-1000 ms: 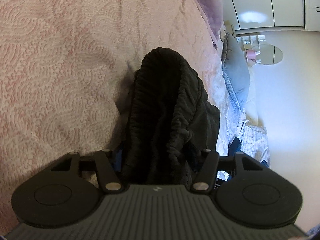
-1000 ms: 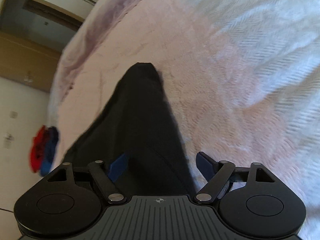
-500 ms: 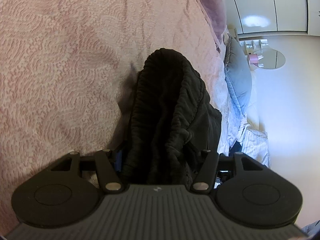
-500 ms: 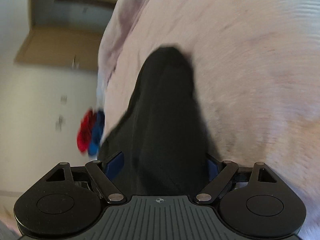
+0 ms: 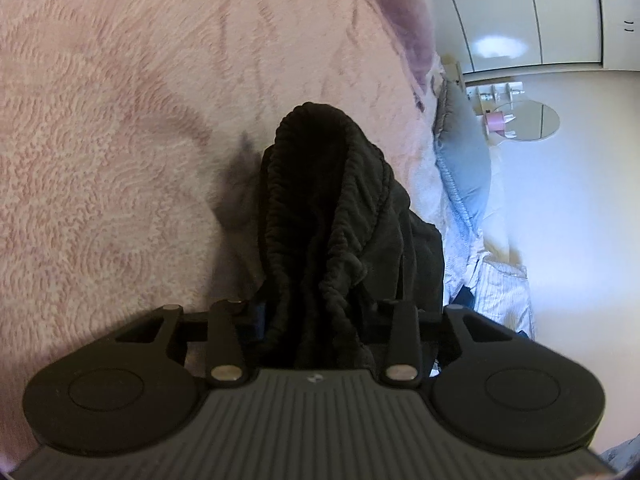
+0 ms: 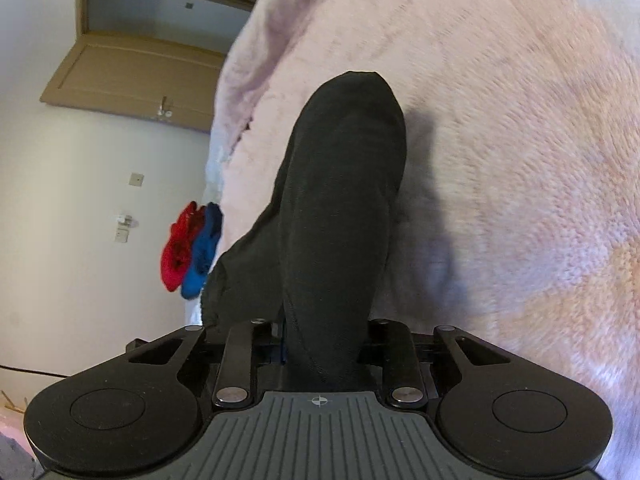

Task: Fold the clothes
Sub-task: 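Carry the black trouser bundle with both grippers toward the red and blue stack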

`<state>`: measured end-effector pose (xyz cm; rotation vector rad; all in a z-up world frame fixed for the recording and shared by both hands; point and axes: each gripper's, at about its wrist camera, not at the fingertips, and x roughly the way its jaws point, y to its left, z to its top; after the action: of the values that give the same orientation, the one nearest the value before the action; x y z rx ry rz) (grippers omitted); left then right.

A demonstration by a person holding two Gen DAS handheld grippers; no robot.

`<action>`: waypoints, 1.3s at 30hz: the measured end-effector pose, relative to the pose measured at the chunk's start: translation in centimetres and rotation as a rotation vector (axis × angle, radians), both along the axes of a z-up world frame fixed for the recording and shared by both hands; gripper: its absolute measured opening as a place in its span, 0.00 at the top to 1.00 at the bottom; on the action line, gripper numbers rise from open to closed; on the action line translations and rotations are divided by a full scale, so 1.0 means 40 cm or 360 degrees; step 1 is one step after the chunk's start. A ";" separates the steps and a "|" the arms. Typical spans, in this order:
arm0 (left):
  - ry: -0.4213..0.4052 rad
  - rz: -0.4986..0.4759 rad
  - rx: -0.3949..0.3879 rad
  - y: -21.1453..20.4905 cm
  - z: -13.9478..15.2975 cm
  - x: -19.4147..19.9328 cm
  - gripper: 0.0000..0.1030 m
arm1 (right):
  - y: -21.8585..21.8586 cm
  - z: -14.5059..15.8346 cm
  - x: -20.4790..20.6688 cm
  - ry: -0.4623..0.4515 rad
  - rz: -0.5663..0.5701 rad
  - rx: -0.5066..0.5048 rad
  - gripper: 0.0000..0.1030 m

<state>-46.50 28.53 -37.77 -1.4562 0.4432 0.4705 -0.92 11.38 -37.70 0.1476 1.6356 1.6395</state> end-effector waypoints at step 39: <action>-0.0006 0.0168 0.0554 1.100 0.748 -1.212 0.68 | 1.064 0.576 -1.372 0.0122 -0.0033 0.0320 0.76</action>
<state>-94.99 72.53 -7.86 -1.1464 0.2655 0.5976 -55.81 53.96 -14.66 0.3318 1.5173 1.8000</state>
